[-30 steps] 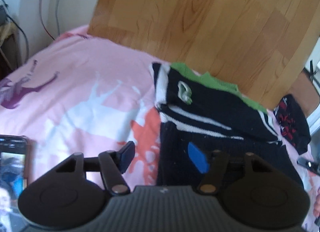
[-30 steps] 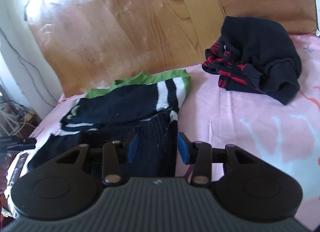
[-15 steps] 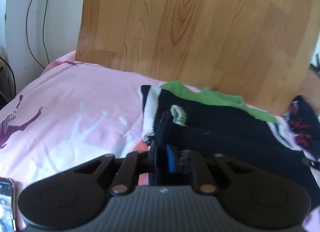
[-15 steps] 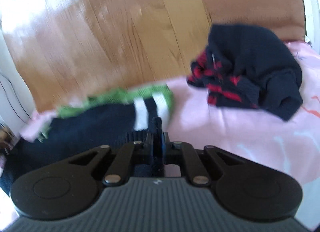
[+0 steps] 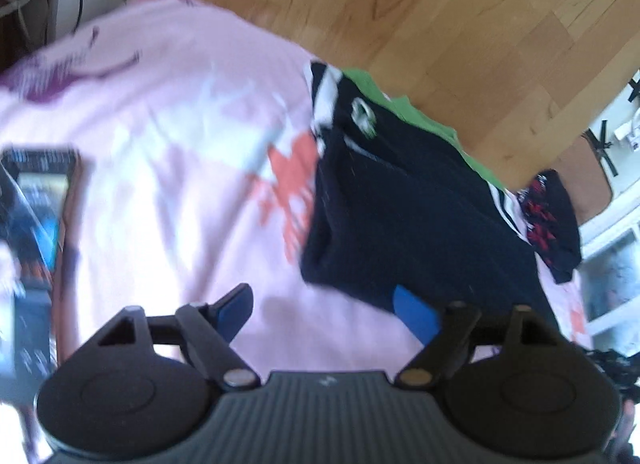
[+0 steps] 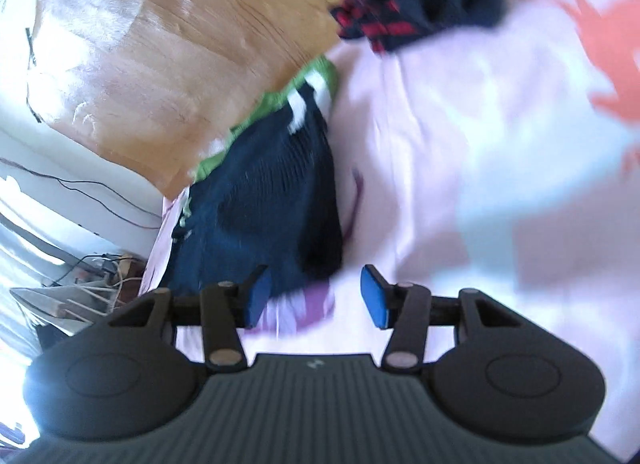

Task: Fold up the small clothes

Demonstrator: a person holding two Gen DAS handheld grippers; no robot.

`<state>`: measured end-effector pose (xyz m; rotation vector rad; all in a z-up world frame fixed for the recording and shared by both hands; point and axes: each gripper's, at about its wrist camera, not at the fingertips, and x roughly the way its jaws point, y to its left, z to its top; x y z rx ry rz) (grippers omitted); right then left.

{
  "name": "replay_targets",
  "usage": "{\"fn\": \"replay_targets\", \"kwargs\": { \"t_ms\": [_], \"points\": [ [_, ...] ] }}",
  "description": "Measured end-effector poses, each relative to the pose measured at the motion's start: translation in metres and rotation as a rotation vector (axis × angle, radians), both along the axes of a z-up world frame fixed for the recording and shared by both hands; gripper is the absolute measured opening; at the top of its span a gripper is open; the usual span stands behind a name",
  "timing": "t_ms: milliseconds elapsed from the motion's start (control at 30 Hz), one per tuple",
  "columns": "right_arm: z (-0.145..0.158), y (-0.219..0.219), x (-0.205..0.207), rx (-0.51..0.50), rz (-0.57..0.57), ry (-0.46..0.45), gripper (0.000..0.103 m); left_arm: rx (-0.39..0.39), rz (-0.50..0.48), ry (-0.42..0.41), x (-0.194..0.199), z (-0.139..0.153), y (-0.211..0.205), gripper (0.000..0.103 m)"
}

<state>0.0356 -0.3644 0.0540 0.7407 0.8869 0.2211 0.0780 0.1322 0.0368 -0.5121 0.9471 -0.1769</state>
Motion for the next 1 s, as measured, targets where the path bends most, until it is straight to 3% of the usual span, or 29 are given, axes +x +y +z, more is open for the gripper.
{"fn": "replay_targets", "kwargs": {
  "t_ms": [100, 167, 233, 300, 333, 367, 467, 500, 533, 767, 900, 1000],
  "points": [
    [-0.009, 0.011, 0.001, 0.038, -0.009, 0.001, 0.055, -0.066, -0.015, 0.018, 0.009, -0.012, -0.012, 0.080],
    [-0.012, 0.020, 0.011, 0.054, -0.024, -0.007, 0.055, -0.079, -0.002, 0.002, 0.020, -0.014, -0.021, 0.085],
    [-0.012, 0.030, 0.023, 0.055, -0.015, -0.025, 0.061, -0.077, 0.011, -0.007, 0.028, -0.015, -0.029, 0.082],
    [-0.011, 0.043, 0.034, 0.011, -0.020, -0.044, 0.062, -0.044, 0.045, -0.026, 0.034, -0.014, -0.034, 0.064],
    [-0.011, 0.046, 0.039, -0.003, -0.026, -0.052, 0.062, -0.016, 0.065, -0.013, 0.038, -0.016, -0.036, 0.040],
    [-0.013, 0.049, 0.043, -0.007, -0.033, -0.064, 0.062, -0.001, 0.084, -0.009, 0.042, -0.017, -0.035, 0.025],
    [-0.013, 0.057, 0.053, -0.050, -0.055, -0.073, 0.051, -0.049, 0.108, 0.037, 0.052, -0.020, -0.028, 0.011],
    [-0.012, 0.059, 0.056, -0.084, -0.057, -0.058, 0.030, -0.052, 0.104, 0.044, 0.053, -0.019, -0.027, 0.010],
    [-0.012, 0.062, 0.058, -0.116, -0.053, -0.040, 0.024, -0.049, 0.097, 0.039, 0.051, -0.016, -0.027, 0.010],
    [0.023, 0.060, 0.023, -0.187, 0.048, -0.125, 0.017, -0.013, 0.041, -0.062, 0.016, 0.023, -0.021, 0.009],
    [0.032, 0.066, -0.013, -0.225, 0.122, -0.127, 0.017, -0.010, 0.007, -0.041, -0.019, 0.026, -0.015, 0.009],
    [0.021, 0.064, -0.037, -0.189, 0.176, -0.086, 0.018, 0.031, -0.036, -0.017, -0.048, 0.018, -0.016, 0.013]
  ]
}}
